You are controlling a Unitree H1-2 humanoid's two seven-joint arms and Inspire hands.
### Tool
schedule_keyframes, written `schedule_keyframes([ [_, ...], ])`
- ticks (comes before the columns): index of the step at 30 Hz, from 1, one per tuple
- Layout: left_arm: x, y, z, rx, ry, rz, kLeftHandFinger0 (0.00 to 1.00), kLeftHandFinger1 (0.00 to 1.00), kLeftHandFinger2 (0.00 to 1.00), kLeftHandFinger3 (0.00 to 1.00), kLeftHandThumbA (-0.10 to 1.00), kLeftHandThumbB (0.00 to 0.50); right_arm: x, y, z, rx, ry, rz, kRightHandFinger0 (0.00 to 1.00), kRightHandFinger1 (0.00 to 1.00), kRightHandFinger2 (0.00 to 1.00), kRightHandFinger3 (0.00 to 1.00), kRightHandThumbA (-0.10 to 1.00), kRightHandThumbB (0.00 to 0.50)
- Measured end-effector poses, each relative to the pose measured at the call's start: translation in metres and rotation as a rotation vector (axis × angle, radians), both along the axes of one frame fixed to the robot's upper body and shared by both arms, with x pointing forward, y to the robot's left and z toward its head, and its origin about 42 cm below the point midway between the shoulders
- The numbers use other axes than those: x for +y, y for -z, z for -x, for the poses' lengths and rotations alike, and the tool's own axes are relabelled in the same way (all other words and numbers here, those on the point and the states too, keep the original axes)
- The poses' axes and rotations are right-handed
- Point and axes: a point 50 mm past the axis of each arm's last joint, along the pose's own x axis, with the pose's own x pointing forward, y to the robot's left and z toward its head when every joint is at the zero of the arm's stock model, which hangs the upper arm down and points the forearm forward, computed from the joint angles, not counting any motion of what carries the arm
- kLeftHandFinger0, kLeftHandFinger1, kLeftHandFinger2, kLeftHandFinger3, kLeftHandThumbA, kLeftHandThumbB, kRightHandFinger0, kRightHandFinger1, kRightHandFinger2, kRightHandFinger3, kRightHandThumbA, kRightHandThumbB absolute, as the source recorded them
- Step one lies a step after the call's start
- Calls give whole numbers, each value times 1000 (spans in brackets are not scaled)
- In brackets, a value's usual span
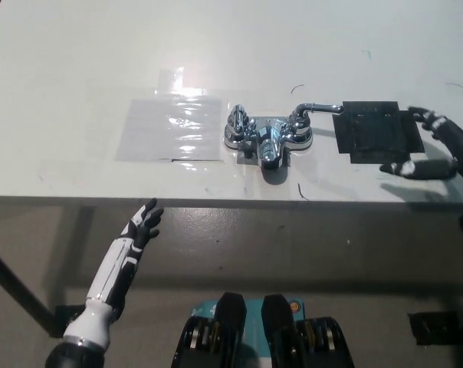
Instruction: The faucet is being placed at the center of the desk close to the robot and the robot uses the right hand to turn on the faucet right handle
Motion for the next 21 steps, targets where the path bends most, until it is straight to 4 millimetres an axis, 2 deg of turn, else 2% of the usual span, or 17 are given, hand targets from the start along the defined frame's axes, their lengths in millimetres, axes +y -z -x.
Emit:
schedule_keyframes([
  [2, -1, -3, -4, -8, 2, 0, 1000, 1000, 1000, 1000, 1000, 142, -4, 4, 14, -18, 4, -34, 1000, 1000, 1000, 1000, 1000, 288],
  [3, -1, -4, -6, -11, 3, -1, 1000, 1000, 1000, 1000, 1000, 137, -5, 5, 22, -32, 3, -54, 1000, 1000, 1000, 1000, 1000, 233],
  [4, -1, -4, -7, -13, 4, -1, 1000, 1000, 1000, 1000, 1000, 122, -5, 7, 29, -39, 2, -72, 1000, 1000, 1000, 1000, 1000, 292],
  [5, -2, -5, -9, -14, 5, -1, 1000, 1000, 1000, 1000, 1000, 118, -4, 9, 36, -47, -1, -89, 1000, 1000, 1000, 1000, 1000, 295],
  [10, -1, -6, -14, -16, 4, -2, 1000, 1000, 1000, 1000, 1000, 112, 9, 19, 77, -102, -31, -204, 1000, 1000, 1000, 1000, 1000, 272],
  [11, -1, -7, -15, -17, 3, -1, 1000, 1000, 1000, 1000, 1000, 125, 14, 21, 86, -118, -39, -232, 1000, 1000, 1000, 1000, 1000, 301],
  [15, 1, -12, -20, -31, -3, -1, 1000, 1000, 1000, 1000, 1000, 133, 37, 38, 121, -160, -70, -386, 1000, 1000, 1000, 1000, 1000, 277],
  [17, 2, -15, -22, -38, -8, -2, 1000, 1000, 1000, 1000, 1000, 141, 46, 49, 131, -159, -72, -448, 1000, 1000, 1000, 1000, 1000, 281],
  [18, 3, -16, -23, -41, -11, -2, 1000, 1000, 1000, 1000, 1000, 136, 51, 56, 135, -155, -70, -478, 1000, 1000, 1000, 1000, 1000, 303],
  [21, 7, -18, -25, -42, -22, -1, 1000, 1000, 1000, 1000, 1000, 127, 60, 69, 141, -151, -63, -539, 1000, 1000, 1000, 1000, 1000, 270],
])
